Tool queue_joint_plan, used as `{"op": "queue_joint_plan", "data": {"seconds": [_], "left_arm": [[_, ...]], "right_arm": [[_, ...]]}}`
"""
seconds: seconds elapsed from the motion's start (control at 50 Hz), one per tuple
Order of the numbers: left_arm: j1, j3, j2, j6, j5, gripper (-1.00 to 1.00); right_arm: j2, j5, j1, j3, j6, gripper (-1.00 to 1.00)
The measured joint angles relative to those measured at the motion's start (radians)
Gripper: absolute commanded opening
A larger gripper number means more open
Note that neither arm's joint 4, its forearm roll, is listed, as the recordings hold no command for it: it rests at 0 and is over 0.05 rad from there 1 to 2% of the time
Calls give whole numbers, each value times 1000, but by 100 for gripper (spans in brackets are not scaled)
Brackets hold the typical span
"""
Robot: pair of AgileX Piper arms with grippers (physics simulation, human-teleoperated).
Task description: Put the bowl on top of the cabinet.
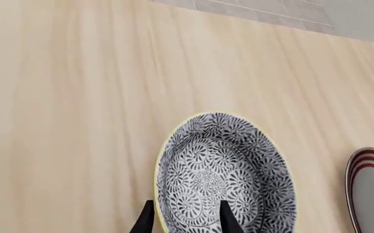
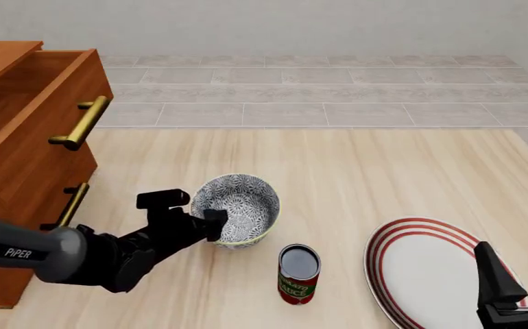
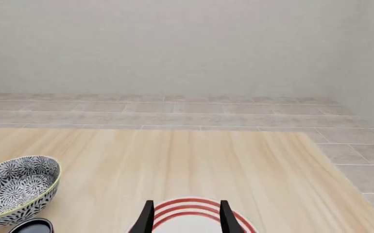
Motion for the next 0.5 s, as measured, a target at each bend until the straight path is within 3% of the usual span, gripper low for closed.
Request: {"op": "queue_joint_plan", "data": {"seconds": [0.5], "left_arm": [[9,1,-24,4,18,-100]], "right_arm": [[26,-25,-2,0,3,100]]}}
